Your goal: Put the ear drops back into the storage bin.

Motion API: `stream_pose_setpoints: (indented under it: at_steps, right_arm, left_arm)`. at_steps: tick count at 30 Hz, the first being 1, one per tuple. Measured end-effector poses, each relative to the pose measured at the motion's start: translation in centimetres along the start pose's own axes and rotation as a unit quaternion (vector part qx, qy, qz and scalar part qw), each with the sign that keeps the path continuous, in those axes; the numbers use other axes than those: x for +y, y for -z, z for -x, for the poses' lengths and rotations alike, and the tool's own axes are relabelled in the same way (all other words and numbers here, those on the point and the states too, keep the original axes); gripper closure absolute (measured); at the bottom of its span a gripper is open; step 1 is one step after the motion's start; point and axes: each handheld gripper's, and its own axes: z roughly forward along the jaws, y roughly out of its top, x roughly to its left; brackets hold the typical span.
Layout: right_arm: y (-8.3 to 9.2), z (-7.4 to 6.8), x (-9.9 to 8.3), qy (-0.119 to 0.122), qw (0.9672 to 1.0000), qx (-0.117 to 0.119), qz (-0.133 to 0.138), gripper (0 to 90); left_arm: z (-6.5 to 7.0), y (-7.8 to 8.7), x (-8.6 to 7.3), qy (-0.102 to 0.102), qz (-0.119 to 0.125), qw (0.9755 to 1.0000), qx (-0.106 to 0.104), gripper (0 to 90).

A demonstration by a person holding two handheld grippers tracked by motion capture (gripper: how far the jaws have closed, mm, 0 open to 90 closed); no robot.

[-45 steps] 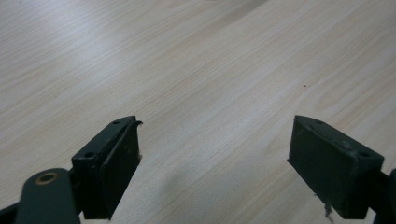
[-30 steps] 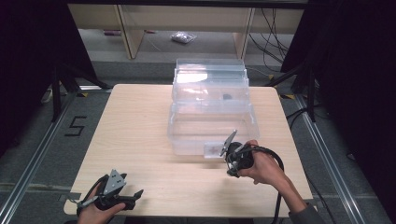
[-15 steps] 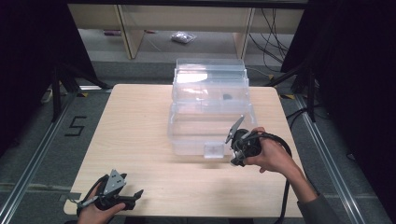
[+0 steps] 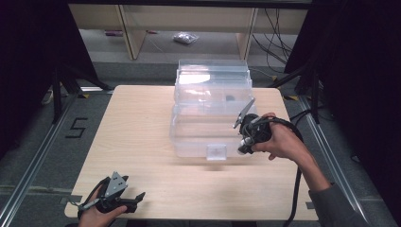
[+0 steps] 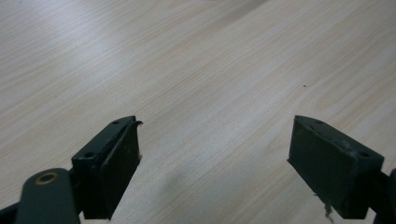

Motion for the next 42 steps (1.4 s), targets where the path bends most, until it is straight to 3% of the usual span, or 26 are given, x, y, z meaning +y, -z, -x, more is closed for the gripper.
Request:
stream_pose_setpoints:
  at_steps: [3,5,7,8,9,12,17,34,37,39,41,42]
  right_arm:
    - [0.5,0.6,0.3,0.004,1.0000,-0.001,0.000,60.2]
    - [0.7,0.9,0.4,-0.013,0.9999,-0.002,-0.008,60.2]
    - [0.9,1.7,0.6,-0.012,0.9999,-0.004,-0.010,60.2]
    - [0.9,1.8,0.7,-0.027,0.9995,-0.002,-0.013,60.2]
    - [0.8,2.2,0.7,-0.018,0.9997,-0.005,-0.014,60.2]
    - [0.5,3.2,0.7,-0.024,0.9995,-0.004,-0.019,60.2]
    - [0.0,4.5,0.5,-0.046,0.9988,-0.013,-0.011,60.2]
    - [-3.0,8.2,0.6,-0.096,0.9945,-0.014,-0.040,60.2]
    - [-3.7,8.6,0.7,-0.099,0.9942,-0.013,-0.040,60.2]
    - [-4.3,8.8,0.8,-0.100,0.9941,-0.011,-0.041,60.2]
    - [-4.7,9.0,0.9,-0.109,0.9930,-0.008,-0.045,60.2]
    - [-5.0,9.2,0.9,-0.107,0.9932,-0.007,-0.046,60.2]
  left_arm:
    - [0.0,0.0,0.0,0.000,0.000,1.0000,0.002,15.8]
    - [0.0,0.0,0.0,0.000,0.000,1.0000,0.003,15.8]
    - [0.0,0.0,0.0,0.000,0.000,1.0000,0.002,15.8]
    - [0.0,0.0,0.0,-0.001,0.000,1.0000,0.002,15.8]
    - [0.0,0.0,0.0,0.000,0.000,1.0000,0.002,15.8]
    - [0.0,0.0,0.0,0.001,0.001,1.0000,0.002,15.8]
    - [0.0,0.0,0.0,0.000,0.000,1.0000,-0.001,15.8]
    - [0.0,0.0,0.0,-0.003,-0.001,1.0000,0.000,15.8]
    - [0.0,-0.1,0.0,0.002,0.002,1.0000,-0.002,15.8]
    - [0.3,-0.3,0.0,0.021,0.017,0.9996,-0.001,15.8]
    - [0.3,-0.2,0.0,0.019,0.016,0.9997,-0.002,15.8]
    - [0.1,0.0,0.0,0.003,0.003,1.0000,-0.002,15.8]
